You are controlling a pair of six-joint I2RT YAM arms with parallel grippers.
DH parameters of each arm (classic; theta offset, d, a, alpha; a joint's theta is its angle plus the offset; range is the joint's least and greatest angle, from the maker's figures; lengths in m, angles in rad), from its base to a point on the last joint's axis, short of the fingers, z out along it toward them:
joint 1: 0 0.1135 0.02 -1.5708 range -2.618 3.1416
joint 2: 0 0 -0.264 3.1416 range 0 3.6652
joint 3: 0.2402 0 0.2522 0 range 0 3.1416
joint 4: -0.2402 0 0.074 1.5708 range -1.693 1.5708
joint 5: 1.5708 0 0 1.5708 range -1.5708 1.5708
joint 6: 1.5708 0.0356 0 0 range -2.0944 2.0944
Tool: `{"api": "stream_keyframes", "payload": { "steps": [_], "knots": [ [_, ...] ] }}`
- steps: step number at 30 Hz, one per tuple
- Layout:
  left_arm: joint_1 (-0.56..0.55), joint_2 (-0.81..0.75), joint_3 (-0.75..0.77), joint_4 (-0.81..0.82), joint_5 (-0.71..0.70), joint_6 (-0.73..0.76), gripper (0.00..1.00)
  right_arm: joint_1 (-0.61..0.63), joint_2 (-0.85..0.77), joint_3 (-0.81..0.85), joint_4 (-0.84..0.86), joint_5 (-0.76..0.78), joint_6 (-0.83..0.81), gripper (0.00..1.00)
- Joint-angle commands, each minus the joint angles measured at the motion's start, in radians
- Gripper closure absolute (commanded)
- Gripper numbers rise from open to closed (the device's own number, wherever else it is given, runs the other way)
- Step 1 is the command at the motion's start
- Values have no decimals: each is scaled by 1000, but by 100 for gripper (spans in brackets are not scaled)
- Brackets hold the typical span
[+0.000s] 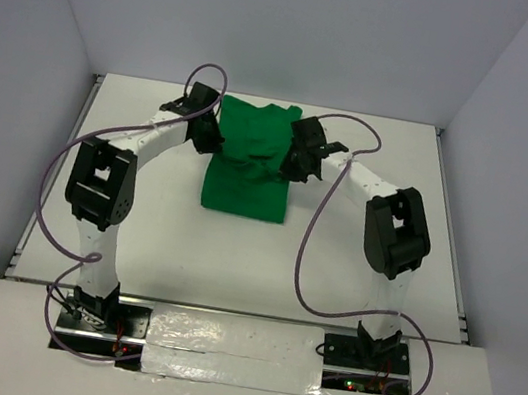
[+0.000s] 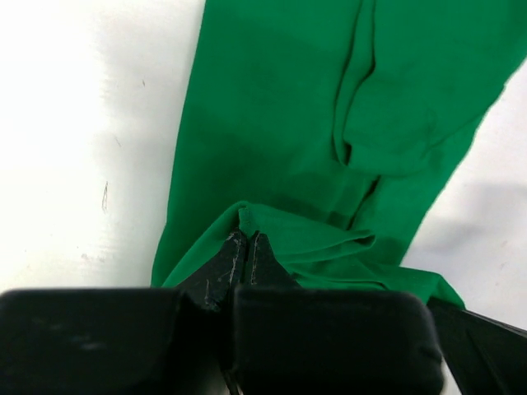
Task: Fold and stack the t-shirts
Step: Fold the folded rectangular tshirt in 1/3 of the way
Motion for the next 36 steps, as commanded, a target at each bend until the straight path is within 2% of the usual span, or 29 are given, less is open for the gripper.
{"api": "stream_keyframes", "payload": {
  "steps": [1, 5, 6, 7, 8, 9, 11, 12, 14, 17, 20, 23, 25, 27, 30, 36],
  "knots": [
    [4, 38, 52, 26, 18, 35, 100, -25, 30, 56, 18, -19, -8, 100],
    [7, 91, 121, 23, 12, 48, 100, -45, 79, 108, 18, -38, -6, 92],
    [7, 122, 143, 9, 5, 51, 89, -46, 90, 122, 14, -38, -11, 86],
    [9, 139, 197, -35, -16, 57, 83, -51, 109, 151, 11, -62, -14, 70],
    [9, 151, 222, -53, -24, 61, 76, -54, 113, 164, -2, -64, -18, 63],
    [11, 168, 241, -64, -31, 66, 54, -52, 112, 173, -5, -64, -21, 49],
    [9, 165, 278, -70, -51, 92, 32, -54, 90, 170, 0, -50, -25, 37],
    [11, 148, 288, -73, -57, 98, 13, -54, 75, 161, 1, -48, -25, 27],
    [11, 113, 319, -107, -102, 112, 4, -59, 14, 113, 15, -44, -21, 24],
    [11, 15, 302, -139, -186, 117, 3, -59, -116, -14, 63, -44, -15, 24],
    [9, -142, 136, -104, -179, 95, 5, -57, -247, -167, 106, -57, -2, 25],
    [-5, -311, -195, -8, -113, 48, 8, -57, -360, -359, 164, -131, 32, 25],
    [-17, -411, -312, 38, -47, 2, 9, -49, -384, -413, 205, -174, 57, 28],
    [-25, -456, -450, 106, -4, -37, 10, -37, -400, -465, 211, -189, 67, 29],
    [-43, -499, -562, 153, 45, -75, 11, -8, -430, -542, 234, -186, 97, 29],
    [-60, -488, -698, 271, 87, -194, 20, 3, -433, -674, 371, -194, 221, 31]
  ]
}}
